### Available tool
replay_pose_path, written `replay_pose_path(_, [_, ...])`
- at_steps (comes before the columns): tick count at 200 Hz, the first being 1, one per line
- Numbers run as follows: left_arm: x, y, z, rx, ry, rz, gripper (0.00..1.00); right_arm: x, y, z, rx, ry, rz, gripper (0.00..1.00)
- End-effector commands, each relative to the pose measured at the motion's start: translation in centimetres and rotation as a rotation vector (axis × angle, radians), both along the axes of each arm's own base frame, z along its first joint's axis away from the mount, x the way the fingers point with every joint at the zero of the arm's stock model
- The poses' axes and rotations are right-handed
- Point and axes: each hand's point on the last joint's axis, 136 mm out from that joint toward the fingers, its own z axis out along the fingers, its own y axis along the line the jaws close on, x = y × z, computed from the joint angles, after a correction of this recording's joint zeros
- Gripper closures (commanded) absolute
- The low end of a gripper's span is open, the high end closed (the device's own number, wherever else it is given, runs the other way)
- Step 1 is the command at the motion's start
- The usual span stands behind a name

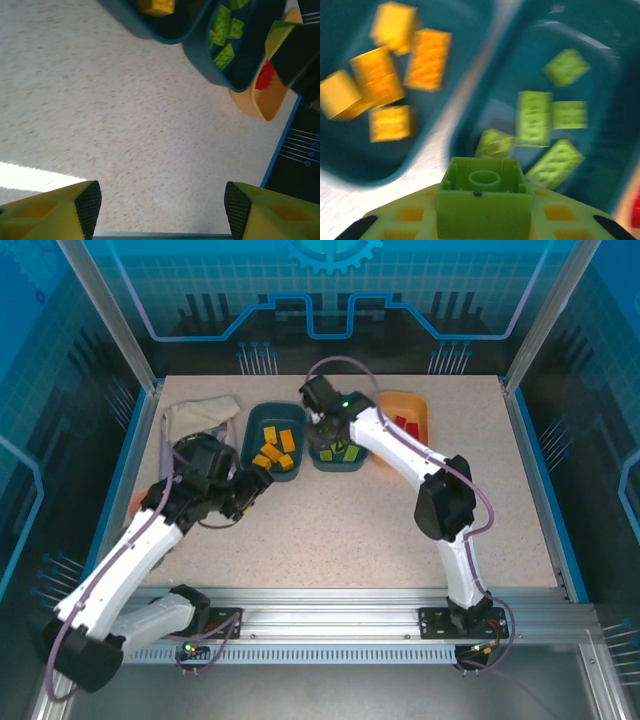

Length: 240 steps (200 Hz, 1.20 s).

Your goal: Sort the legos into containers by color

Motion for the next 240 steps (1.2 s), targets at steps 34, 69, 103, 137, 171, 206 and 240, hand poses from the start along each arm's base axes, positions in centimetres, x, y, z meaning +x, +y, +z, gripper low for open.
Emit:
replay_pose_path(34, [7.4,-4.4,2.9,-0.071,-0.124,-0.114,0.30,6.8,-3.9,-4.6,-0.027,0.052,-0.238,0.67])
replay_pose_path(69, [9.3,-4.9,2.3,-0.058,-0.118,-0.113,0.30,8.9,-1.1,-6.8,0.064,0.058,-0.104,0.67])
replay_pose_path(103, [9.4,-4.7,2.0,-0.050,-0.109,-0.112,0.30,9.4,0.0,-8.4,0.172,0.115,-0.038,0.66])
replay_pose_path(137, [9.0,-4.4,1.3,-0.048,-0.090,-0.103,0.30,9.5,0.6,-9.9,0.187,0.140,-0.031,0.65])
replay_pose_path(171, [9.0,-4.3,1.6,-0.047,-0.093,-0.104,0.30,9.5,-0.3,-11.5,0.181,0.173,-0.075,0.63])
replay_pose_path(206, [8.9,-4.2,2.4,-0.044,-0.106,-0.104,0.30,10.1,-0.5,-11.3,0.197,0.163,-0.078,0.55])
replay_pose_path(240, [8.4,-4.0,2.8,-0.045,-0.111,-0.098,0.30,10.3,-0.4,-8.8,0.218,0.127,-0.058,0.43])
